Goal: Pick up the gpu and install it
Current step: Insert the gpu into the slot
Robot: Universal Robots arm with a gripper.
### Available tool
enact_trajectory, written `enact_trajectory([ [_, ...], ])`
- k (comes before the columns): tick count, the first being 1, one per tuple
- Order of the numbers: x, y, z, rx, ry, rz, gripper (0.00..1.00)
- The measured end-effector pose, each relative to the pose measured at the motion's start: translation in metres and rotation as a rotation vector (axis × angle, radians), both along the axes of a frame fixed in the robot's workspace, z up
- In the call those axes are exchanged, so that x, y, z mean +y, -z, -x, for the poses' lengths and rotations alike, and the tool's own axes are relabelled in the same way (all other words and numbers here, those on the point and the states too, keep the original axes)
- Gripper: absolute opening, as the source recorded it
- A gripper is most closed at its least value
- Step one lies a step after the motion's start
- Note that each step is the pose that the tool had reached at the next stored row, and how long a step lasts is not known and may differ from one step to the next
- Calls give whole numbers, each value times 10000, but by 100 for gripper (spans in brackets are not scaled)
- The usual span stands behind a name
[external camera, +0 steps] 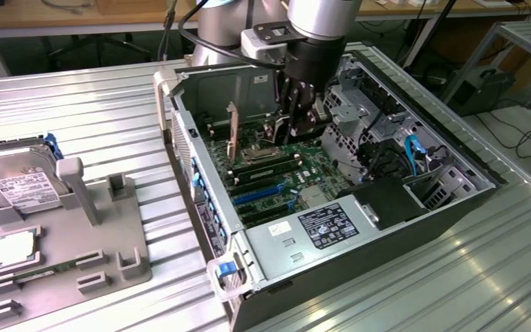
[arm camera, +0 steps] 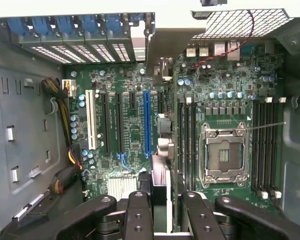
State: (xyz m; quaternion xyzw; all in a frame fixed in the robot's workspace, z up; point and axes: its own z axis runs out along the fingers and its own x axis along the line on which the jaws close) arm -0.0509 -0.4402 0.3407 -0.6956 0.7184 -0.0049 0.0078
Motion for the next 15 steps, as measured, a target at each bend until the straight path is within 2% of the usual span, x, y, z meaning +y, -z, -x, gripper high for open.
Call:
enact_trajectory([
  [8, 0, 7, 5, 0, -2, 0, 28],
  [12, -1, 49, 10, 2, -3, 1, 28],
  [15, 0, 105, 11, 28, 0, 1, 28],
])
